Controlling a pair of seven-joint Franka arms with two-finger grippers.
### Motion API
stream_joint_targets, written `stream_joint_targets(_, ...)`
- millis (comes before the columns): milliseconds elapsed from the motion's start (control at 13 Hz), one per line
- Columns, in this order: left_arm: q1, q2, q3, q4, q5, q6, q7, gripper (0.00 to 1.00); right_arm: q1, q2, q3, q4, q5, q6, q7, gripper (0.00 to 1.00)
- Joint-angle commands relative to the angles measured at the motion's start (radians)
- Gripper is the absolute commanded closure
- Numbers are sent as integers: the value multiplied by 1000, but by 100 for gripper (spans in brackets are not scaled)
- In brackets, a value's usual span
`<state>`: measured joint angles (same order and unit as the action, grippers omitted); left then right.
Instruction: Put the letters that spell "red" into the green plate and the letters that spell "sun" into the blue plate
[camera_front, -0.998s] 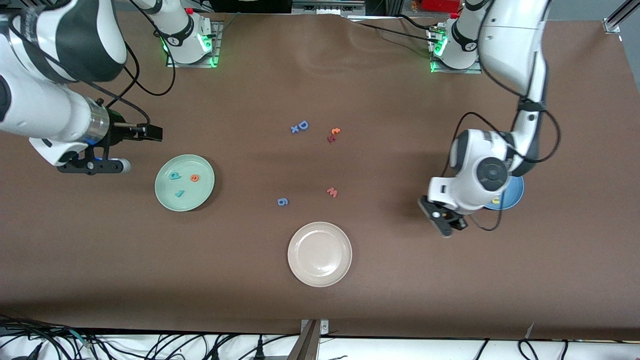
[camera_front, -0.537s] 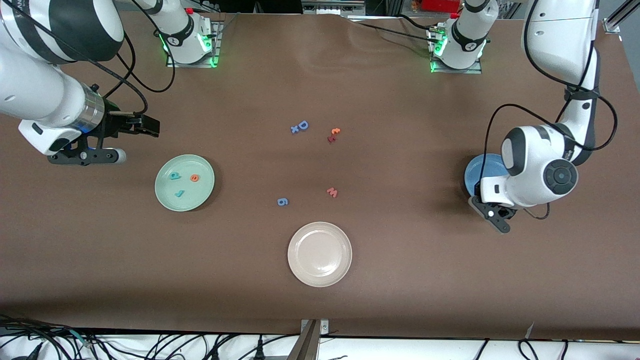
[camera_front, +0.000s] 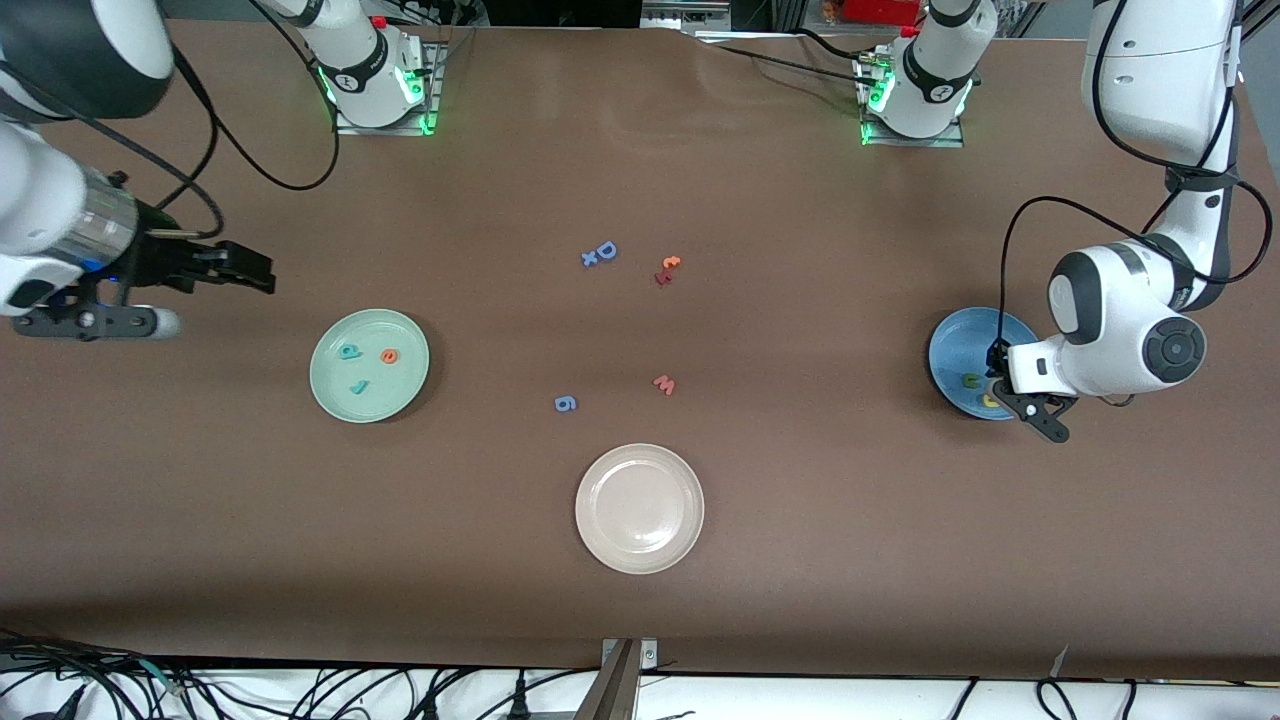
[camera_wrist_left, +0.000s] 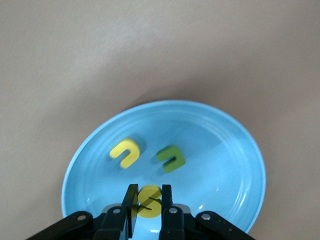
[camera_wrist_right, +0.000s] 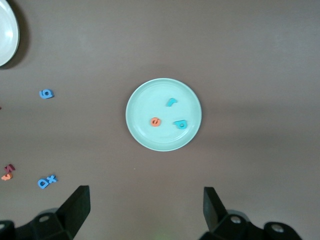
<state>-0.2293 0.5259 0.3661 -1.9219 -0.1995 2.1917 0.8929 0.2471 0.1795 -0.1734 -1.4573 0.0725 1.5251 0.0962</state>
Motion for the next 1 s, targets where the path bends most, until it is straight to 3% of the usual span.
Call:
stream_joint_targets(0, 5, -21, 1, -25, -28, -10, -23, 67, -134, -159, 139, -166, -36, 36, -1, 0)
stream_joint_targets(77, -1, -26, 1, -23, -26, -10, -50, 31, -203, -216, 210, -246, -69, 88, -1, 0)
stream_joint_targets(154, -7, -29, 1, -20, -26, -12, -96, 25, -232, -257, 256, -294, -103, 113, 2, 0)
stream_joint_targets(230, -10, -32, -1, -14, -15, -12, -145, 12, -232, -262, 259, -298, -106, 112, 5, 0)
stream_joint_targets(537, -38, -121, -10, 27, 130, -13, -206, 10, -235, -201, 249, -255, -103, 107, -1, 0)
stream_joint_targets(614, -51, -174, -10, 26, 137, -15, -207, 9, -233, -201, 252, -253, -106, 109, 6, 0)
stream_joint_targets(691, -51, -222, -12, 24, 138, -39, -207, 0, -232, -201, 253, -250, -106, 110, 8, 0)
stream_joint_targets(921, -44, -354, -22, 27, 140, -115, -207, 0, -232, -196, 252, -245, -102, 118, 4, 0)
